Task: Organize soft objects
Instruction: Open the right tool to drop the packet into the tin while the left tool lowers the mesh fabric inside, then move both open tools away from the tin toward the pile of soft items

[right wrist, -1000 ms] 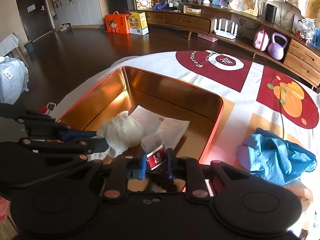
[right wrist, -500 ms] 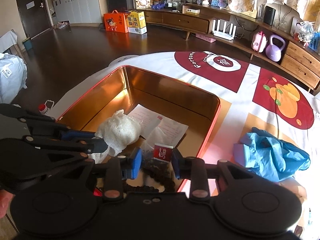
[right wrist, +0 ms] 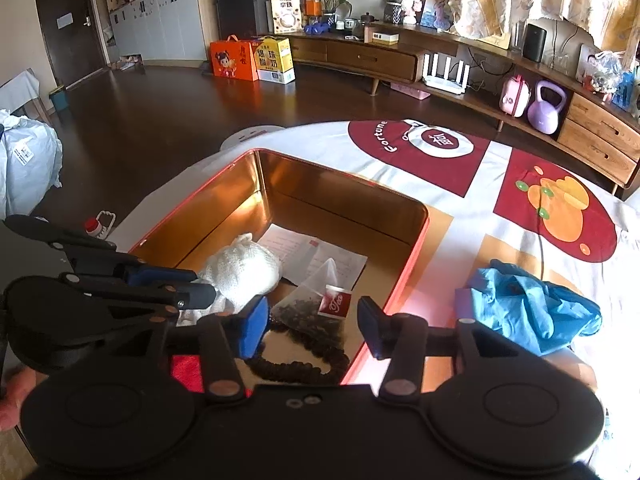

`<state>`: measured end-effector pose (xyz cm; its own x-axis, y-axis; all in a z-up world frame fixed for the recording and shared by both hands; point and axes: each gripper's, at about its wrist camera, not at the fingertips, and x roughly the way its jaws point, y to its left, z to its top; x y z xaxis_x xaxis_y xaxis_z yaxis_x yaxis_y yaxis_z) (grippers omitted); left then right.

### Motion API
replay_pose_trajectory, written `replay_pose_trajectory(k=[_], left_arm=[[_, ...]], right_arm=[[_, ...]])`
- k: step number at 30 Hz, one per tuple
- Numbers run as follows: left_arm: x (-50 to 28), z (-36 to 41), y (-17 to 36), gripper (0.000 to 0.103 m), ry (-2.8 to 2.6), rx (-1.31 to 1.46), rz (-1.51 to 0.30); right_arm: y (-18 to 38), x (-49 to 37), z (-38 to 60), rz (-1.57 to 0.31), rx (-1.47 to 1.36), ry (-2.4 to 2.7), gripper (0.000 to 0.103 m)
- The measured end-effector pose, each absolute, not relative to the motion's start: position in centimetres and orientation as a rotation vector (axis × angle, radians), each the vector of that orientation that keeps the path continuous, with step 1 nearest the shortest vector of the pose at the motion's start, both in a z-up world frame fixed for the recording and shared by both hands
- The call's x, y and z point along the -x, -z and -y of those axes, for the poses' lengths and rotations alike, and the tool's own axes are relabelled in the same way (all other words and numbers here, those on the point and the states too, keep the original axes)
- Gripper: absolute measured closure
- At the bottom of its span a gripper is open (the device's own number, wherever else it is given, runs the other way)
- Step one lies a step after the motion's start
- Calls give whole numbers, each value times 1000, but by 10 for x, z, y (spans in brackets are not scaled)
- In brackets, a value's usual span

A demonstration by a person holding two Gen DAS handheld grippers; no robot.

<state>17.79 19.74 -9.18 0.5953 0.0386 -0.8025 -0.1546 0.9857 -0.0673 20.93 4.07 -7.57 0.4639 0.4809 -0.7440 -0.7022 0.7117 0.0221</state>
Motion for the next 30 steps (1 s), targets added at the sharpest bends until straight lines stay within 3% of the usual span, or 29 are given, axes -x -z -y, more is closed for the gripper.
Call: replay_pose_trajectory(k=[11,13,14,15,17,30], left_arm=[[-166,-195,80,88,-130,150,-898],[-163,-194,77,78,-128,153,-887],[-161,-193,76,67,-129,154,-880],[-160,-193,74,44,-129,157,-874],[-156,-192,70,27,-140,158,-853],[-137,-175,49,27,-126,149,-803]], right_arm=[[59,-197,-26,-756,275,-751,40],[56,-194,-23,-748,269,-752,39],[54,-194,-22,-746,266,-752,39],[53,-193,-20,-743,262,-753,39],[50,-190,-15,-735,253,-751,38],[26,-171,25,-681,179,-752,23]])
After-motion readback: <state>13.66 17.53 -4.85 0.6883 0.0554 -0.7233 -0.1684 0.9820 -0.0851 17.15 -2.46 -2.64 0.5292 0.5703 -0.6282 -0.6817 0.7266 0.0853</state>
